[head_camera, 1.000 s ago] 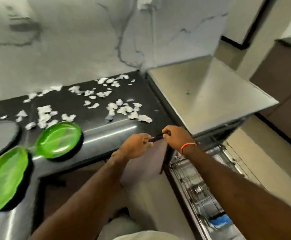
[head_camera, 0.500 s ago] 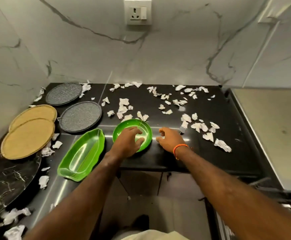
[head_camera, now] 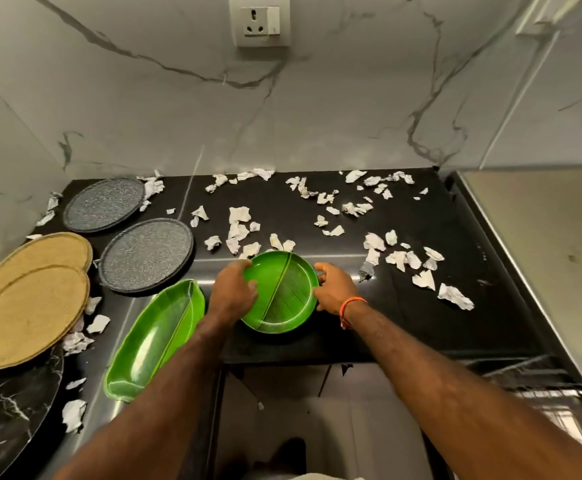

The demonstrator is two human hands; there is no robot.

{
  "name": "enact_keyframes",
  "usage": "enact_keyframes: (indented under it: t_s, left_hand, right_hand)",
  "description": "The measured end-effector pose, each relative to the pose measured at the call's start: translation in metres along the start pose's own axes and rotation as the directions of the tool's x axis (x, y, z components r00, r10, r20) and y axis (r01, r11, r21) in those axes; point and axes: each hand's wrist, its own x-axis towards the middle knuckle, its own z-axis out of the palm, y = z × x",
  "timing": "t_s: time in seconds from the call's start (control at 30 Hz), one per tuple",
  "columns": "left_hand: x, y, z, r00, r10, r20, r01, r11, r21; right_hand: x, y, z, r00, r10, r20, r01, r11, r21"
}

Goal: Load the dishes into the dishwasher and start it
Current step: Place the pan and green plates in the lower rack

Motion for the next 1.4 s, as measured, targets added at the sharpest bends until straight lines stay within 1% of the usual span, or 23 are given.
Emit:
enact_keyframes:
  t_s: [0.07,0.13,0.2,0.33,0.43,0.53,0.67,0.8,0.87,0.97,1.1,1.17,1.23,1.27,1.3,1.37,1.4]
  left_hand:
    - [0.000,0.016,0.004,0.999,-0.035,-0.028,0.033,0.997,-0.076]
    - [-0.001,0.035,0.011,0.999,0.002,-0.042,-0.006,0.994,-0.108]
    - [-0.004,0.060,0.022,0.994,0.101,-0.027,-0.103,0.990,-0.097]
    - [-0.028,0.127,0.051,0.959,0.281,0.035,-0.274,0.953,-0.127]
    - [-0.057,0.177,0.079,0.912,0.403,0.083,-0.389,0.910,-0.143]
    - [-0.088,0.223,0.111,0.854,0.509,0.107,-0.493,0.857,-0.149]
    - [-0.135,0.287,0.164,0.754,0.621,0.215,-0.593,0.784,-0.185]
    - [-0.187,0.342,0.214,0.633,0.717,0.292,-0.678,0.695,-0.239]
    - [-0.212,0.365,0.239,0.563,0.754,0.339,-0.719,0.649,-0.250]
    - [-0.241,0.396,0.275,0.437,0.804,0.403,-0.780,0.562,-0.276]
    - [-0.281,0.435,0.328,0.278,0.809,0.518,-0.829,0.474,-0.296]
    - [-0.297,0.451,0.355,0.187,0.799,0.571,-0.845,0.427,-0.322]
    - [-0.309,0.466,0.383,0.105,0.786,0.609,-0.857,0.382,-0.346]
    - [-0.316,0.481,0.410,0.065,0.774,0.630,-0.855,0.368,-0.364]
    - [-0.321,0.491,0.425,0.045,0.762,0.646,-0.856,0.363,-0.368]
    - [-0.330,0.499,0.438,0.040,0.759,0.650,-0.852,0.366,-0.375]
    - [-0.335,0.509,0.462,0.012,0.761,0.649,-0.848,0.352,-0.397]
  right_hand:
    - [-0.018,0.006,-0.020,0.999,-0.006,-0.040,0.008,0.999,0.037]
    - [-0.034,0.015,-0.042,0.996,0.002,-0.091,0.008,0.994,0.110]
    - [-0.049,0.032,-0.067,0.986,0.023,-0.163,0.004,0.987,0.160]
    - [-0.098,0.076,-0.126,0.957,0.074,-0.280,-0.025,0.985,0.173]
    - [-0.145,0.116,-0.167,0.910,0.117,-0.397,-0.058,0.986,0.158]
    - [-0.193,0.161,-0.196,0.865,0.187,-0.466,-0.107,0.975,0.193]
    - [-0.254,0.234,-0.227,0.785,0.251,-0.567,-0.161,0.965,0.205]
    - [-0.315,0.298,-0.248,0.706,0.371,-0.604,-0.204,0.922,0.328]
    - [-0.350,0.315,-0.258,0.637,0.432,-0.638,-0.211,0.894,0.395]
    - [-0.387,0.356,-0.267,0.562,0.519,-0.644,-0.236,0.847,0.477]
    - [-0.418,0.449,-0.261,0.438,0.610,-0.660,-0.274,0.790,0.549]
    - [-0.438,0.463,-0.261,0.375,0.658,-0.654,-0.301,0.753,0.585]
    - [-0.456,0.455,-0.268,0.297,0.702,-0.647,-0.342,0.711,0.615]
    - [-0.461,0.468,-0.277,0.241,0.731,-0.638,-0.342,0.679,0.649]
    - [-0.466,0.473,-0.283,0.202,0.743,-0.638,-0.334,0.665,0.668]
    - [-0.472,0.475,-0.289,0.162,0.752,-0.639,-0.309,0.654,0.690]
    - [-0.471,0.491,-0.297,0.123,0.775,-0.620,-0.289,0.626,0.724]
